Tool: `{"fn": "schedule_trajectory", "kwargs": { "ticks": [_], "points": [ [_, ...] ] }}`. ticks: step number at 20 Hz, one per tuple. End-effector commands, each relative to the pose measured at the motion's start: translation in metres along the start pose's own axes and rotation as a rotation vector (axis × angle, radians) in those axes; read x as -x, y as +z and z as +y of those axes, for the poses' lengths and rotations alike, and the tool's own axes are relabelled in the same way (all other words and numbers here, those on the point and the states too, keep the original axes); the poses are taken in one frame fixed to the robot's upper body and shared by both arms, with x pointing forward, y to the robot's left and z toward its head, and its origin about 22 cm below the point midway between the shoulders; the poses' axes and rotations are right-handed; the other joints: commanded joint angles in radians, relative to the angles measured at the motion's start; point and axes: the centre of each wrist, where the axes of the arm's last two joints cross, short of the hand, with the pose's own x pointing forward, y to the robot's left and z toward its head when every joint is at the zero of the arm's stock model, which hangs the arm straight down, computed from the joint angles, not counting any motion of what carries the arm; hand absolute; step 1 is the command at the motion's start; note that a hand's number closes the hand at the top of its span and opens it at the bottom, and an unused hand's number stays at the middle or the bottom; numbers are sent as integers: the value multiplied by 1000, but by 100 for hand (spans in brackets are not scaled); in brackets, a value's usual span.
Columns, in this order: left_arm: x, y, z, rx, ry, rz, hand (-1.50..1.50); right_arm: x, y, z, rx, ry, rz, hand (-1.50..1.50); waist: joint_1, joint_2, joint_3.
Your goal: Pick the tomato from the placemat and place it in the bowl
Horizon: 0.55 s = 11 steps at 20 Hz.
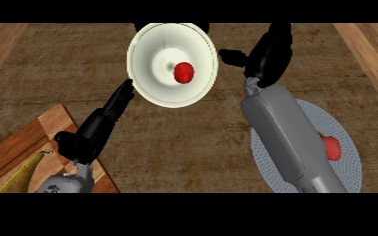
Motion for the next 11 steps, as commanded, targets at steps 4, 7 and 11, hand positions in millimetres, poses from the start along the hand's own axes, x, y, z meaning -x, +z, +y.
{"fn": "schedule_trajectory", "kwargs": {
  "ticks": [4,7,11],
  "points": [
    [16,9,7,-20,9,28,0,55,16,-67,117,-150,123,-150,-17,1,-1],
    [6,6,1,-13,9,-7,0,90,39,-106,89,-139,123,-150,-13,3,0],
    [-6,8,-14,2,14,2,0,114,66,-160,79,-168,110,-150,10,8,0]
  ]
}}
